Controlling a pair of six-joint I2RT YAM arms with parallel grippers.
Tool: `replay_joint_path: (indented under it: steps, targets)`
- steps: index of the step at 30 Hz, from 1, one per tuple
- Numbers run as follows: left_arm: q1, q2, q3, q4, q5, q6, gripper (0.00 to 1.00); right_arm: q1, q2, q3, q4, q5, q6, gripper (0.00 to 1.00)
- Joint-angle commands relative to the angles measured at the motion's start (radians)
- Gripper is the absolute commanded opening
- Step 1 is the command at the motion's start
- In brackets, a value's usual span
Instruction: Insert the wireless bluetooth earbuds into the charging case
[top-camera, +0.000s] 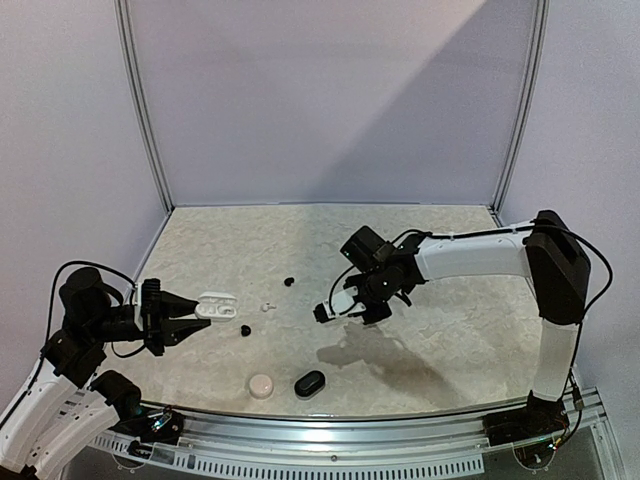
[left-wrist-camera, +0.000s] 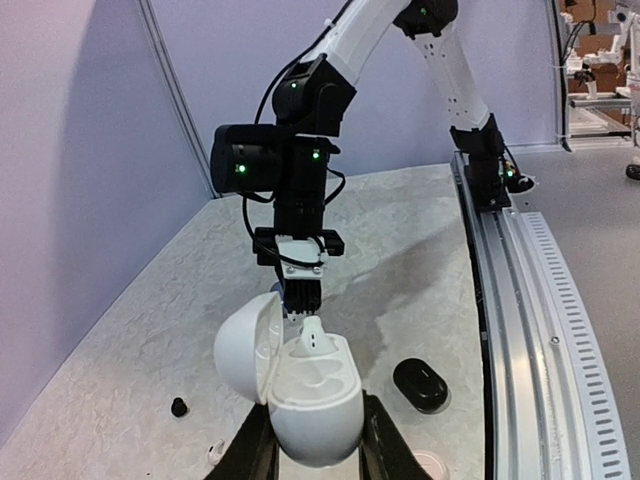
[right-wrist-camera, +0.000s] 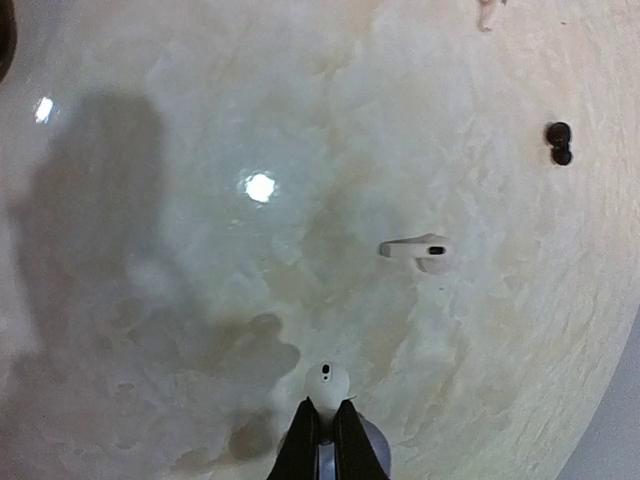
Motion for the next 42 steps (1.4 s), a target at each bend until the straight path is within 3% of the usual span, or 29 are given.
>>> replay_joint_path:
  steps: [1, 7, 14, 26, 42]
  targets:
    - [0.008, -0.007, 0.003, -0.029, 0.035, 0.04, 0.0, 0.002, -0.039, 0.088, -0.064, -0.033, 0.179, 0.0]
    - [0.0, -0.011, 0.018, -0.058, 0.062, 0.141, 0.0, 0.027, -0.167, 0.195, -0.117, -0.103, 0.437, 0.0]
    - [-0.03, 0.035, 0.04, -0.037, 0.088, 0.182, 0.0, 0.185, -0.291, 0.326, -0.14, -0.119, 0.547, 0.0]
    - [-0.099, 0.11, 0.092, -0.001, 0.025, 0.112, 0.0, 0.392, -0.045, 0.831, -0.402, -0.204, 0.63, 0.0]
    - [-0.184, 0.197, 0.114, 0.049, -0.1, 0.026, 0.0, 0.442, 0.108, 0.957, -0.458, -0.122, 0.582, 0.0]
